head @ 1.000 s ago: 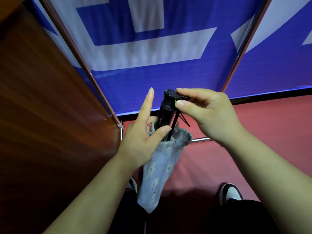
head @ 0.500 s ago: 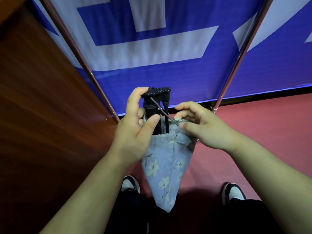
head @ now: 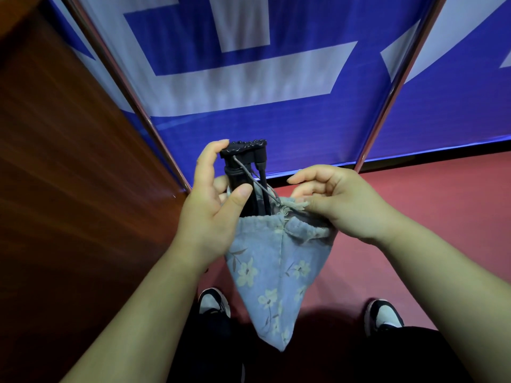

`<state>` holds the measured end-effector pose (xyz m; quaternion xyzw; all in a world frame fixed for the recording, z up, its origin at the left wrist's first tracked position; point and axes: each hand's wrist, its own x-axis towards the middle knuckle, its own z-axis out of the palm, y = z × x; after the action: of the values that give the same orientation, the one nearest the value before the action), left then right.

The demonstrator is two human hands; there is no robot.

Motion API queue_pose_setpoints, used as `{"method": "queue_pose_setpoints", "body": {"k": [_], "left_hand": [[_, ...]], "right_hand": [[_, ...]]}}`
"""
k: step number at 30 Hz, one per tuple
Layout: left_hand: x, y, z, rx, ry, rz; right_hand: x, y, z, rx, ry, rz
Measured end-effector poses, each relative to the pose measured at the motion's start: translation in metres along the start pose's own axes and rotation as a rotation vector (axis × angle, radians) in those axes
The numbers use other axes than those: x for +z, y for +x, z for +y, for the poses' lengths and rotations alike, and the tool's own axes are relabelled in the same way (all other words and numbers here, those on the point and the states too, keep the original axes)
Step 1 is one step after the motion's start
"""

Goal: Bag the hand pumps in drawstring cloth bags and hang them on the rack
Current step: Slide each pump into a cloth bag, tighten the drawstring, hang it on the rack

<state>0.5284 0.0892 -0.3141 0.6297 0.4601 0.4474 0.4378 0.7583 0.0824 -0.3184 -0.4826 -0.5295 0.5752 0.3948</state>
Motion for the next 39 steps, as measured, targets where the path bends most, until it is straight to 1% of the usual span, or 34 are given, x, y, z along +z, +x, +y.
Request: {"method": "queue_pose_setpoints", "body": {"k": [4,9,12,16,22,26,31,35,39], "left_hand": [[0.001,0.001,-0.001,-0.019,0.002,-0.018],[0.000,0.000,0.007,-0.054,-0.077,-0.020],[-0.001,0.001,0.011,-0.077,-0.080,-0.017],[0.001,0.000,0.016,-0.063,-0.096,-0.040],[0.009,-0.004,0.020,-0.047,-0.176,-0.120],[0.012,-0.006,0.023,-0.020,-0.171,-0.122],[0.019,-0.008,0.022,-0.050,-0.154,-0.057],[0.019,-0.007,0.019,-0.079,-0.169,-0.011],[0.017,-0.005,0.015,-0.055,-0.196,-0.004]], "right_hand": [[-0.002,0.000,-0.004,-0.010,-0.023,0.003],[-0.002,-0.003,-0.013,-0.041,-0.032,-0.036],[0.001,-0.004,-0.020,-0.044,-0.058,0.004],[0.016,-0.004,-0.020,-0.146,-0.138,0.081],[0.026,-0.001,-0.012,-0.138,-0.016,0.054],[0.025,-0.001,-0.011,-0.122,0.048,0.057],[0.028,-0.001,-0.008,-0.094,0.084,0.053],[0.030,-0.001,-0.006,-0.099,0.155,-0.018],[0.024,0.001,-0.006,-0.092,0.094,-0.024]]}}
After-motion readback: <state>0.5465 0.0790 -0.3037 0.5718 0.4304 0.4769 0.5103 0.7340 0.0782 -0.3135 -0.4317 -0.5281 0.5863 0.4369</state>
